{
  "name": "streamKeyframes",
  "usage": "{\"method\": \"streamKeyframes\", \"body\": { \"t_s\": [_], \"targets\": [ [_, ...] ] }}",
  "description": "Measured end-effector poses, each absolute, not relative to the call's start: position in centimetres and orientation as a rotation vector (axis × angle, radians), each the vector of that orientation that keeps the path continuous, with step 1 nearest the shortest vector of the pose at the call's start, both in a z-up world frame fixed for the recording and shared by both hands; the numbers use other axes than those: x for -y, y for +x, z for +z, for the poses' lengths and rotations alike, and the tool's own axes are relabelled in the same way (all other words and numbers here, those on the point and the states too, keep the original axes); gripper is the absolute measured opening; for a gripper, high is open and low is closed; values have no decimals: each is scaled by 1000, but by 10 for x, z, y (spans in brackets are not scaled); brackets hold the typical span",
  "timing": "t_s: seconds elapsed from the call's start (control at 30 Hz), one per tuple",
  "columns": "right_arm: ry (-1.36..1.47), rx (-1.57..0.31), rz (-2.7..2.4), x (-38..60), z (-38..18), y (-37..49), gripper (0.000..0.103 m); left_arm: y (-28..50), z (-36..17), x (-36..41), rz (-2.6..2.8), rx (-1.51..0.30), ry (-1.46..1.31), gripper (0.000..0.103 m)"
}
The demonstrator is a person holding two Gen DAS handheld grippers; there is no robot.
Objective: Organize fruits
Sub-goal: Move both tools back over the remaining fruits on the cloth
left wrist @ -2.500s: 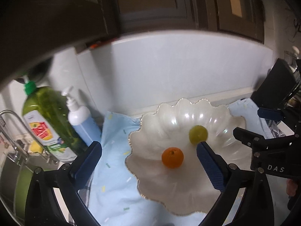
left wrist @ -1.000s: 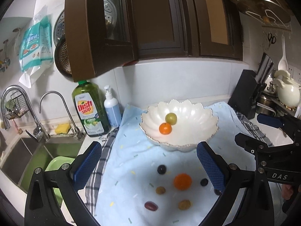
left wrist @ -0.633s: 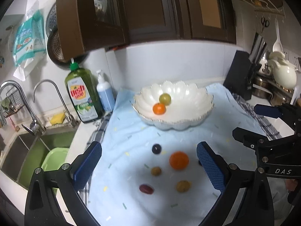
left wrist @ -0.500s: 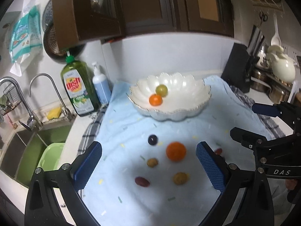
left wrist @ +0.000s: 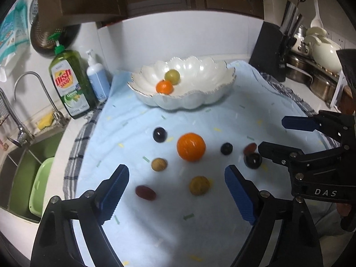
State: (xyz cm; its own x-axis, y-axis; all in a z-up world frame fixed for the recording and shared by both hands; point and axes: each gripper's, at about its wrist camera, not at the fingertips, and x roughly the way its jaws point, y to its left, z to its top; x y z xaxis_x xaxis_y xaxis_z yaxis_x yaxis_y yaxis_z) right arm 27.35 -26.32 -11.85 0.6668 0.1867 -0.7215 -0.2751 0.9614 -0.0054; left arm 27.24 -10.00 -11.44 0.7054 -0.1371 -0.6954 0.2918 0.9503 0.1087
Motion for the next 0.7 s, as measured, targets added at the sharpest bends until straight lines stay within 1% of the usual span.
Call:
{"method": "streamKeyframes", "body": {
  "t_s": [0.27, 0.43, 0.7],
  "targets": [
    [-119, -874, 264, 261, -141, 277, 56, 281, -136, 106, -270, -820, 207, 79],
    [-108, -903, 269, 261, -151, 279, 54, 287, -147, 109, -286, -857, 186, 75],
    [-112, -930, 274, 259, -162, 284, 47, 295, -163, 113, -292, -902, 188, 60]
  ]
}}
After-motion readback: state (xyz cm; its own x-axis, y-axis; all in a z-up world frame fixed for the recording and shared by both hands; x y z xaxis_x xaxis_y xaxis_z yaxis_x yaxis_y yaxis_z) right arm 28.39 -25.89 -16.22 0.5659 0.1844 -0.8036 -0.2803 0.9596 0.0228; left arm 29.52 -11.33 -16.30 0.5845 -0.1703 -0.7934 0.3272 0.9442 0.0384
